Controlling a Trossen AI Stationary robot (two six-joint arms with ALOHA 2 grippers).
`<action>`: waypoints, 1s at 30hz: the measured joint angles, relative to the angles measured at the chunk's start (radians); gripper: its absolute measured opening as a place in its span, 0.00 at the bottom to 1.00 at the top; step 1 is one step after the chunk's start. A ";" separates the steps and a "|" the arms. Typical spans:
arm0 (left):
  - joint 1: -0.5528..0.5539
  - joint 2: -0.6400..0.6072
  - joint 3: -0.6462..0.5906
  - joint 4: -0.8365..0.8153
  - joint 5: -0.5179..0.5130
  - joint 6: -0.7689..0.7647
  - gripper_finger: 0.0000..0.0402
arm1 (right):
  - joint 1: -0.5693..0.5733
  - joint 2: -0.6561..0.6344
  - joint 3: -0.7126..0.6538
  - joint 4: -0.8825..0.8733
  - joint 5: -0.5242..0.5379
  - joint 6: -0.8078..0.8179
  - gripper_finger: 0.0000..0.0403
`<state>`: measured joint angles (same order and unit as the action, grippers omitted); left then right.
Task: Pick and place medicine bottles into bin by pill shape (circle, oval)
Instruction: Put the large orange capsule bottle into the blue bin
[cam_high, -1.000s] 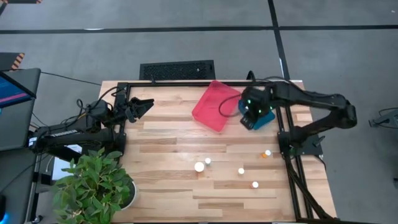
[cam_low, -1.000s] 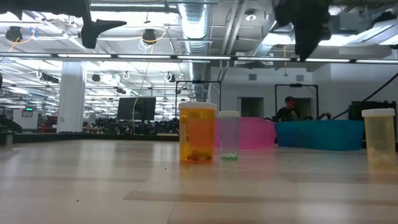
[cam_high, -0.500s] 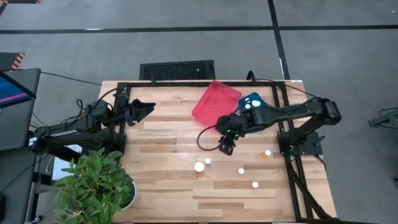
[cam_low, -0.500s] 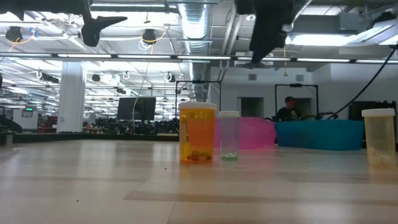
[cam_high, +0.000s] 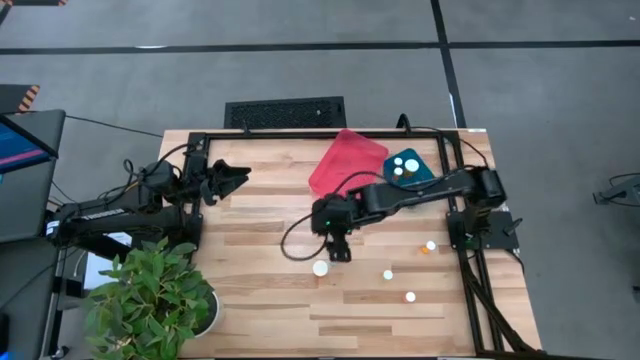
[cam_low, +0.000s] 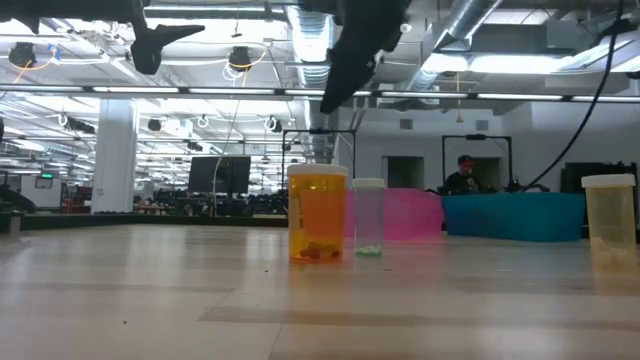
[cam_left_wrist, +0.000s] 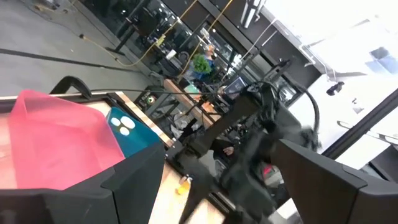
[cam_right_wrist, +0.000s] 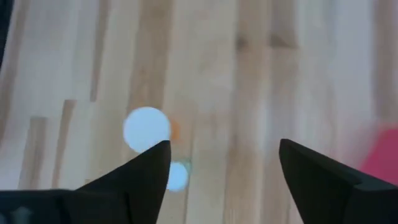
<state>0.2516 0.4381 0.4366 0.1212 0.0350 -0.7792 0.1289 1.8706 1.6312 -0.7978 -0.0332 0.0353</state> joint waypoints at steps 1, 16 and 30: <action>0.000 0.000 0.000 0.000 -0.005 0.000 0.75 | 0.010 0.013 0.005 -0.008 -0.003 -0.029 0.79; 0.000 0.000 0.000 -0.016 -0.014 -0.011 0.75 | 0.129 0.120 0.078 0.060 -0.012 -0.143 0.90; -0.001 0.000 0.000 -0.048 -0.017 -0.010 0.75 | 0.120 0.220 0.077 0.045 -0.025 -0.160 0.90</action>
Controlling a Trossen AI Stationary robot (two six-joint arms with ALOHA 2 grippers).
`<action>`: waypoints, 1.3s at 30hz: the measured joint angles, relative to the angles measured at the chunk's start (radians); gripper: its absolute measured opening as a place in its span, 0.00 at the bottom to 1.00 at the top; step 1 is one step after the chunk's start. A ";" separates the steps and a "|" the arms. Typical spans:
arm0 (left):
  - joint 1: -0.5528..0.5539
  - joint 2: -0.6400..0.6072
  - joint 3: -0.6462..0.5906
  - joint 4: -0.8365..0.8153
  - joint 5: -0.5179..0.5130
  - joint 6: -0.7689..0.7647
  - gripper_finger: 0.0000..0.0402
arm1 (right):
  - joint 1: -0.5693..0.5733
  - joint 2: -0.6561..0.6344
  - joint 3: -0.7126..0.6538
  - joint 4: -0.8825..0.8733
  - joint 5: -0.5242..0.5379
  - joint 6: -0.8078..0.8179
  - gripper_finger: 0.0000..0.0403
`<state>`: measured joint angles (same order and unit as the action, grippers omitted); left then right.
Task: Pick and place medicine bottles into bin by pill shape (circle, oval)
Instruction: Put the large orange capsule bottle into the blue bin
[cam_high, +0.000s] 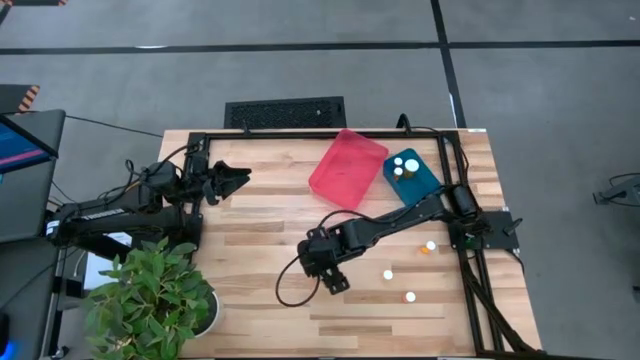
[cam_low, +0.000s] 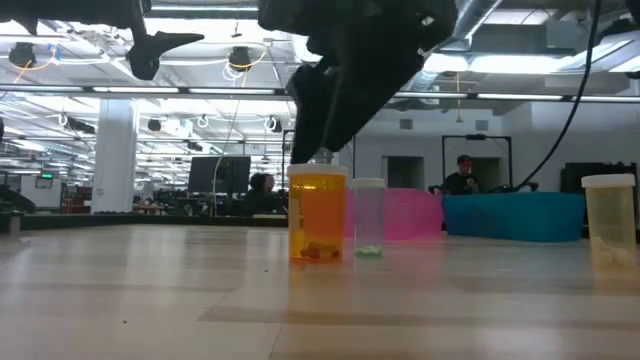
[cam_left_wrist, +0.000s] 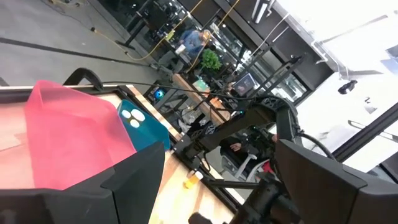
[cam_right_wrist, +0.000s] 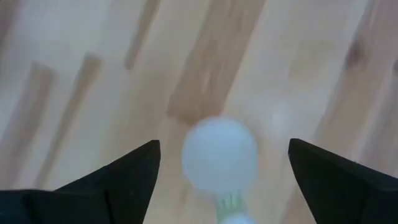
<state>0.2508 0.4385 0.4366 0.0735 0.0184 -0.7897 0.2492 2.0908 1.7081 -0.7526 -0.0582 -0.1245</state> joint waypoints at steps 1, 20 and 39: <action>0.000 0.000 0.000 -0.005 0.000 0.000 0.75 | -0.001 0.012 0.001 0.022 -0.001 0.001 0.90; 0.000 0.000 0.000 -0.009 -0.007 -0.006 0.75 | -0.014 0.041 0.000 -0.025 -0.016 0.030 0.82; 0.000 0.000 0.000 -0.012 -0.016 -0.005 0.75 | -0.014 0.041 0.000 -0.014 -0.016 0.054 0.64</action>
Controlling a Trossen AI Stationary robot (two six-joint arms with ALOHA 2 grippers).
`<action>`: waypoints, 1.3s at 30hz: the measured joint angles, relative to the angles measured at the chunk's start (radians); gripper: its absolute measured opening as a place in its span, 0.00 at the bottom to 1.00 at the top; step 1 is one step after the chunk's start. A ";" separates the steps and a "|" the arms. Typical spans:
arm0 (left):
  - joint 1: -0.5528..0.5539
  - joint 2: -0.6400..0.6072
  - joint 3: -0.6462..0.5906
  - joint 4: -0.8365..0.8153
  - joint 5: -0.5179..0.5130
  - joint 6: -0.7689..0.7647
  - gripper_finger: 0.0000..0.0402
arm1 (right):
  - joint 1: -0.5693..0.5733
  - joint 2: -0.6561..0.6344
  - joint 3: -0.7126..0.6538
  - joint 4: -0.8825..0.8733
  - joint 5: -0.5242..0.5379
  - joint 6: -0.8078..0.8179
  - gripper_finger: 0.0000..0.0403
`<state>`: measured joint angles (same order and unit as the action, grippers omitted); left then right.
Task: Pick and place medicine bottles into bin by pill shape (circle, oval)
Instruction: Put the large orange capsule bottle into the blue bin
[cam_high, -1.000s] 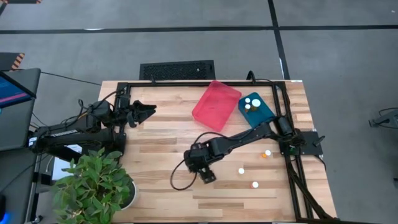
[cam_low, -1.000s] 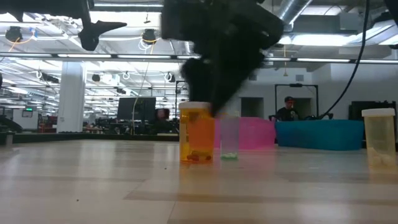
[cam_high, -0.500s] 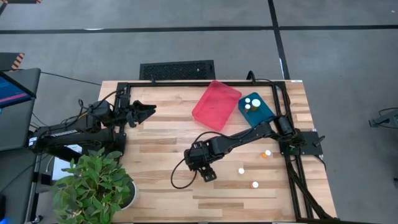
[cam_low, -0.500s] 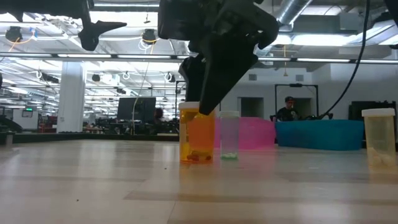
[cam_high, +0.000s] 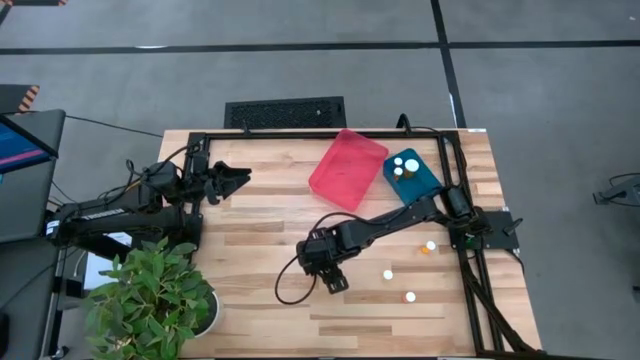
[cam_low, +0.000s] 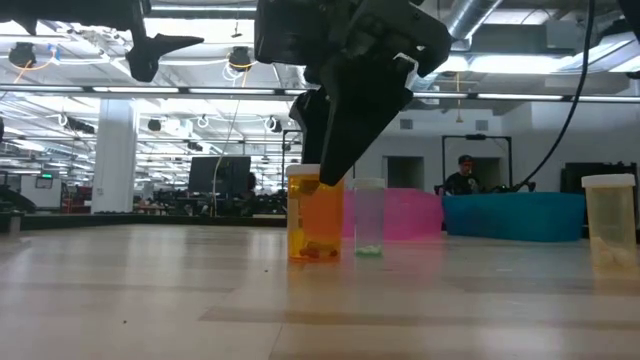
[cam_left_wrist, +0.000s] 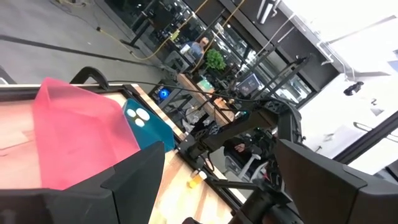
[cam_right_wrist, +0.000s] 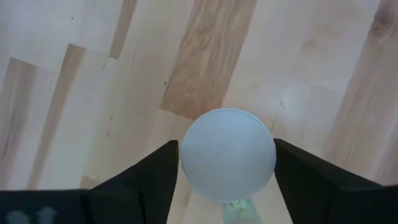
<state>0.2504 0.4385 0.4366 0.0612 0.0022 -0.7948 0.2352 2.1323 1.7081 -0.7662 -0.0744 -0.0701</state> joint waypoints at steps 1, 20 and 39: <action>0.000 0.000 0.000 0.000 -0.006 0.000 0.75 | 0.000 0.000 0.000 0.000 0.000 0.007 0.63; 0.000 0.000 0.000 -0.001 -0.009 -0.001 0.75 | -0.009 -0.056 -0.002 -0.006 0.003 0.045 0.54; 0.000 0.000 0.000 0.003 -0.007 -0.005 0.75 | -0.241 -0.622 -0.069 -0.476 0.195 0.200 0.54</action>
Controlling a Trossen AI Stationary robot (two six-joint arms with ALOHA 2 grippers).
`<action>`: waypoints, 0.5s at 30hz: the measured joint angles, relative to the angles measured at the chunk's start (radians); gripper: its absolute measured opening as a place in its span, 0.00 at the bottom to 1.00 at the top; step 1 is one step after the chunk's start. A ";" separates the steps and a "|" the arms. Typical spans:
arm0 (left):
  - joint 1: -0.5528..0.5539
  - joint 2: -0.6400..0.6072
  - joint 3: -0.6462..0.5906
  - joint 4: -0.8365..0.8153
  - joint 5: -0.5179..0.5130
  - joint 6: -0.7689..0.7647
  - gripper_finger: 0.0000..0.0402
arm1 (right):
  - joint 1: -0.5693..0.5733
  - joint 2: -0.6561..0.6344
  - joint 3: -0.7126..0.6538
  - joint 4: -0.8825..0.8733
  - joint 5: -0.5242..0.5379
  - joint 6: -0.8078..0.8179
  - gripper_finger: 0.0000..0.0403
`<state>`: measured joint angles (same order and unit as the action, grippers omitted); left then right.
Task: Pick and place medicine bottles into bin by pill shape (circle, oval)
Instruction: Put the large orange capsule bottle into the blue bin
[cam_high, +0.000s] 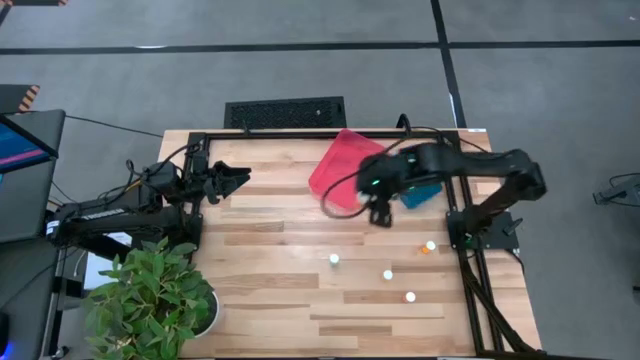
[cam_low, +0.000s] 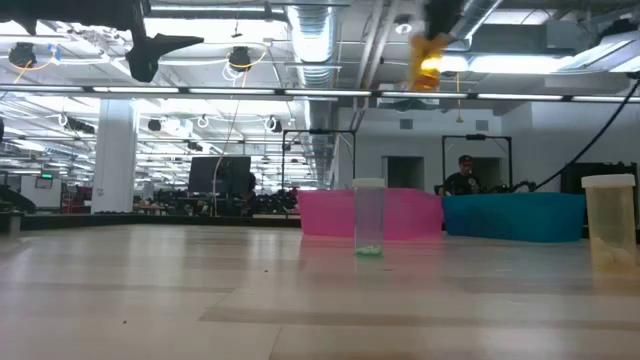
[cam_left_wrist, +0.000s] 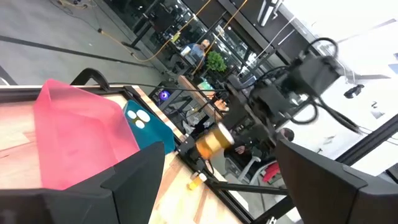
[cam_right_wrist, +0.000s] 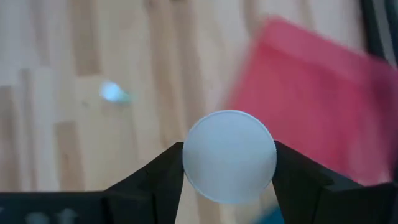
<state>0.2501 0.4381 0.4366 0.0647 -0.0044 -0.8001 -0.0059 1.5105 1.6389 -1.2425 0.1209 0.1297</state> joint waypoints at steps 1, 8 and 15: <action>0.000 0.000 0.000 0.001 0.000 0.000 0.75 | -0.018 -0.035 -0.026 -0.021 0.019 0.024 0.54; 0.000 0.000 0.000 0.000 0.000 0.002 0.75 | -0.166 -0.283 -0.280 -0.081 0.099 0.194 0.55; 0.000 0.000 0.000 -0.001 0.000 0.002 0.75 | -0.291 -0.456 -0.578 0.006 0.097 0.324 0.55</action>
<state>0.2501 0.4381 0.4366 0.0635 -0.0048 -0.7982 -0.2964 1.0542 1.0610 -1.2369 0.2184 0.4539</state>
